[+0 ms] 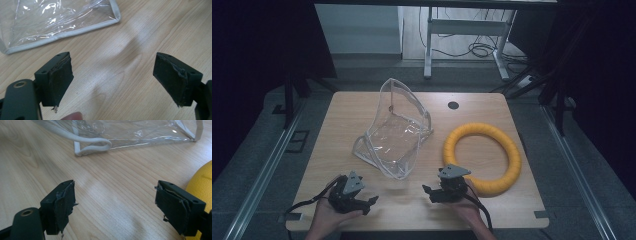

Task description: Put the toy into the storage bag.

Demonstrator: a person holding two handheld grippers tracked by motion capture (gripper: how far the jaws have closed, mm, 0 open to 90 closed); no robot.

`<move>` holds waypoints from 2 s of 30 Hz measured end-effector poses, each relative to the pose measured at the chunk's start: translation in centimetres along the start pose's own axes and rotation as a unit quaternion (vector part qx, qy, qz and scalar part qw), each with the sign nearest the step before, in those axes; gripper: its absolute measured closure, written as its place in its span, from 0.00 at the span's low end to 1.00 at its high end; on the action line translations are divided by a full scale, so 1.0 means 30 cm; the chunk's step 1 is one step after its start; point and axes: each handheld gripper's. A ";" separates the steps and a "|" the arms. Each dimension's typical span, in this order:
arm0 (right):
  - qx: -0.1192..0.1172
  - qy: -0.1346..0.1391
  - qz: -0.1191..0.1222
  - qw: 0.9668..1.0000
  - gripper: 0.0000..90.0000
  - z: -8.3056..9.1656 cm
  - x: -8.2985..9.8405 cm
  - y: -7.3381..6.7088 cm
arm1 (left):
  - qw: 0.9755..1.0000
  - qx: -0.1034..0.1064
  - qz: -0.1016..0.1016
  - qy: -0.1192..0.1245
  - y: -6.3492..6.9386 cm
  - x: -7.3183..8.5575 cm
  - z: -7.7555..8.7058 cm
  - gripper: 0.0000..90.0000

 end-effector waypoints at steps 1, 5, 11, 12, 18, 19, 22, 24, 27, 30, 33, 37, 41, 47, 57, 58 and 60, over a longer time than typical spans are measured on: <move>0.000 0.000 0.000 1.000 0.19 0.000 0.000 0.000 | 1.000 0.000 0.000 0.000 0.000 0.000 0.000 0.18; -0.016 0.003 -0.001 1.000 0.21 0.005 0.006 0.003 | 1.000 0.001 -0.004 -0.004 0.005 0.002 -0.007 0.18; -0.024 0.017 0.002 1.000 0.22 0.019 0.004 0.004 | 1.000 0.002 -0.003 -0.002 0.006 0.002 -0.006 0.18; -0.026 0.018 -0.001 1.000 0.22 0.022 0.003 0.005 | 1.000 0.002 -0.003 -0.003 0.006 0.001 -0.006 0.18; -0.031 0.021 -0.008 0.999 0.23 0.030 0.000 0.012 | 1.000 0.004 -0.003 -0.007 0.009 0.003 -0.015 0.18; -0.030 0.021 -0.007 0.999 0.23 0.031 0.000 0.012 | 1.000 0.004 -0.002 -0.006 0.009 0.003 -0.015 0.18; -0.029 0.023 -0.007 0.999 0.24 0.035 -0.001 0.016 | 1.000 0.010 -0.001 -0.008 0.015 0.001 -0.025 0.18; -0.029 0.025 -0.008 0.999 0.25 0.041 -0.003 0.021 | 1.000 0.011 -0.005 -0.011 0.017 0.004 -0.028 0.18; -0.032 0.024 -0.008 0.999 0.26 0.049 -0.005 0.027 | 1.000 0.006 -0.003 -0.011 0.015 0.003 -0.025 0.18; -0.030 0.026 -0.007 0.999 0.28 0.063 -0.011 0.035 | 1.000 0.005 -0.001 -0.005 0.011 0.001 -0.016 0.18; -0.025 0.030 -0.013 0.999 0.28 0.078 -0.017 0.047 | 1.000 0.005 -0.002 -0.007 0.012 0.002 -0.020 0.18; -0.023 0.031 -0.014 0.999 0.28 0.093 -0.022 0.059 | 1.000 0.007 -0.002 -0.011 0.015 0.003 -0.024 0.18; -0.023 0.028 -0.012 0.999 0.28 0.109 -0.026 0.073 | 1.000 0.006 -0.002 -0.010 0.014 0.003 -0.023 0.18; -0.033 0.013 -0.003 0.999 0.28 0.127 -0.034 0.093 | 1.000 0.005 -0.002 -0.011 0.010 0.001 -0.016 0.18; -0.032 -0.014 0.003 0.999 0.29 0.172 -0.077 0.155 | 1.000 0.005 0.001 -0.009 0.010 0.000 -0.012 0.18; -0.032 -0.014 0.003 0.999 0.29 0.172 -0.077 0.155 | 1.000 0.005 -0.001 -0.010 0.009 0.000 -0.013 0.18; -0.033 -0.029 0.009 0.999 0.29 0.169 -0.086 0.169 | 1.000 0.007 -0.001 -0.011 0.010 0.000 -0.015 0.18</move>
Point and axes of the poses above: each handheld gripper's, and its own axes: z roughly backward along the jaws, x roughly out of its underside, y roughly to its right, and after that the axes turned 8 degrees about y, right-handed
